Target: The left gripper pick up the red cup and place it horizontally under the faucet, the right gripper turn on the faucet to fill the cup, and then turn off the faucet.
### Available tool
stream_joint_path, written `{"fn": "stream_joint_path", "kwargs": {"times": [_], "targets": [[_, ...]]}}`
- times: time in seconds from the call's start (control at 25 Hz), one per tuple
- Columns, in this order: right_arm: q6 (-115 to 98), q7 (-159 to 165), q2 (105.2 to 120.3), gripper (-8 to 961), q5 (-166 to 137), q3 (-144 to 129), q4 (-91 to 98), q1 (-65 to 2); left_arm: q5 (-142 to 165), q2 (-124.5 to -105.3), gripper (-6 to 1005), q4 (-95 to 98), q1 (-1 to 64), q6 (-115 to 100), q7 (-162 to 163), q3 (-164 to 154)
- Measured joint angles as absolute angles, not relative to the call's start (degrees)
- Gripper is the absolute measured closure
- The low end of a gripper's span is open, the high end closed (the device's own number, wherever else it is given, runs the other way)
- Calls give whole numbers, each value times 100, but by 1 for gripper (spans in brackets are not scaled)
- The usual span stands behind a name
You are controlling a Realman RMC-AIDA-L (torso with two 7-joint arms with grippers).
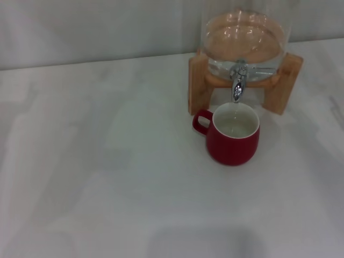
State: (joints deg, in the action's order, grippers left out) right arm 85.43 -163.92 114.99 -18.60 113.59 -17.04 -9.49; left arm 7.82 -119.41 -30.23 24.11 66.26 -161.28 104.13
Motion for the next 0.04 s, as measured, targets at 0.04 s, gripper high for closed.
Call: {"fn": "stream_joint_path", "kwargs": {"times": [0.04], "targets": [[8542,-16391,11500,355,-1860,11353,-1704,-949,782,-11944,136,-3023,2401,6636,-16128,10411]]}}
